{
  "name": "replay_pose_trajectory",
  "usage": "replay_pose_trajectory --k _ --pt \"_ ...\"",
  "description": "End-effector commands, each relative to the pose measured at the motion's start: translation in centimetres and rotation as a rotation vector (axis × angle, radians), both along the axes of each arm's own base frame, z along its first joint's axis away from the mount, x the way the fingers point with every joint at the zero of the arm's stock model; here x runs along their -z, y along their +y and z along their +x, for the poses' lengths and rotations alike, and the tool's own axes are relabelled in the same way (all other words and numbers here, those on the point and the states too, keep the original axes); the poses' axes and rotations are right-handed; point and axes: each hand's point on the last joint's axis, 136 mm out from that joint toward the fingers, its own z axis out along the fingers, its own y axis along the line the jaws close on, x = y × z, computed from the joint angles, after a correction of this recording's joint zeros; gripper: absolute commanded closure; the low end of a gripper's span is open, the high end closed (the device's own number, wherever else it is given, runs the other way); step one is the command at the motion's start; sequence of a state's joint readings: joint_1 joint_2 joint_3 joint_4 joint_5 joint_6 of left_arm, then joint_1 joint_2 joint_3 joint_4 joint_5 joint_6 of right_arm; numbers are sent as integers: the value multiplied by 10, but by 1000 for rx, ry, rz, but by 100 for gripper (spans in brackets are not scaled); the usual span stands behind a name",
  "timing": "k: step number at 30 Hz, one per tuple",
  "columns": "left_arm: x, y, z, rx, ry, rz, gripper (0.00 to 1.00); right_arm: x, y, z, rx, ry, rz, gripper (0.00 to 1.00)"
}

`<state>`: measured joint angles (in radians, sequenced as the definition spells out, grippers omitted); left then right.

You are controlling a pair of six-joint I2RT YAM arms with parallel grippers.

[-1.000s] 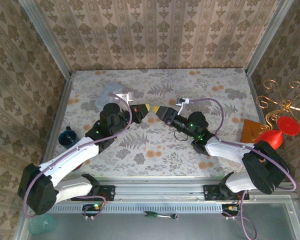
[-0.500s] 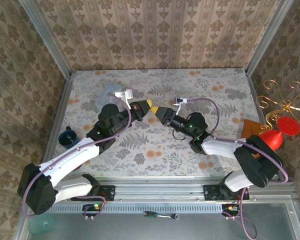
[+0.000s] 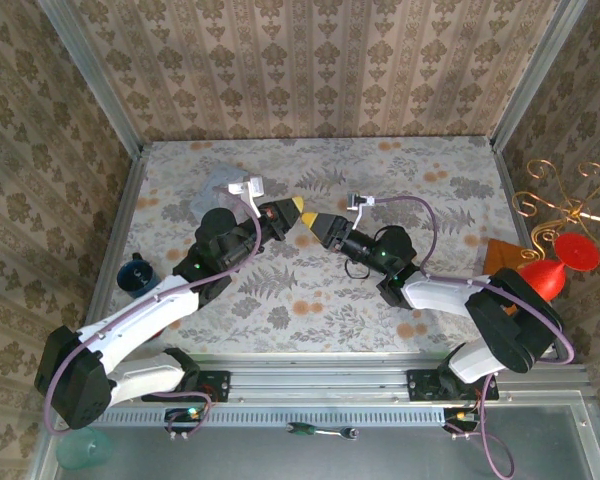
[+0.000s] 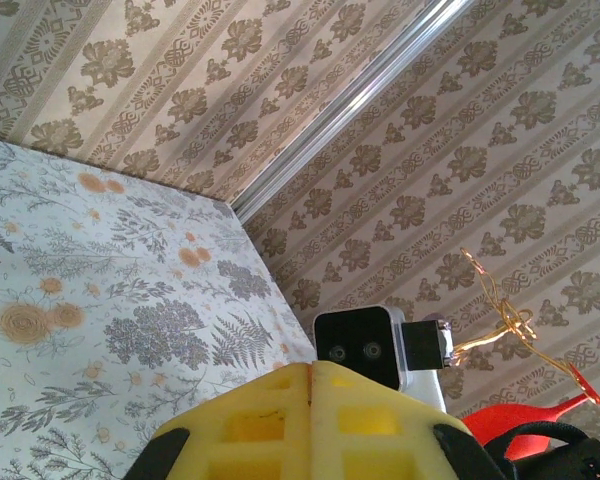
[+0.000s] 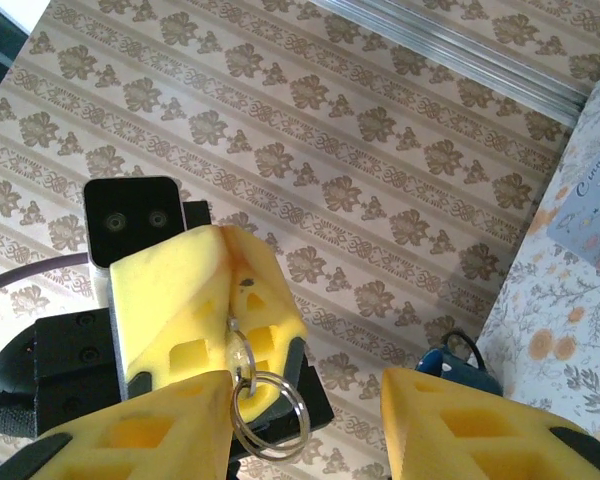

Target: Unlock the padlock with the key

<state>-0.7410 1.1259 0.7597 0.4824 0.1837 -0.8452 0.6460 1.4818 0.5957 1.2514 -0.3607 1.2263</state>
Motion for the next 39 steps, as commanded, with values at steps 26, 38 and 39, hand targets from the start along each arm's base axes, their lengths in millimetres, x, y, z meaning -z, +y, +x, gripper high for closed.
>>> replay_pose_trajectory --k 26,38,39 --pt "12 -6 -8 18 21 -41 100 -37 8 -18 -62 -125 40 93" --pt "42 39 -14 -32 -38 361 56 17 20 -28 -112 -161 -402 100" --pt "44 44 -13 -16 -20 353 56 21 19 -30 -117 -175 -445 100"
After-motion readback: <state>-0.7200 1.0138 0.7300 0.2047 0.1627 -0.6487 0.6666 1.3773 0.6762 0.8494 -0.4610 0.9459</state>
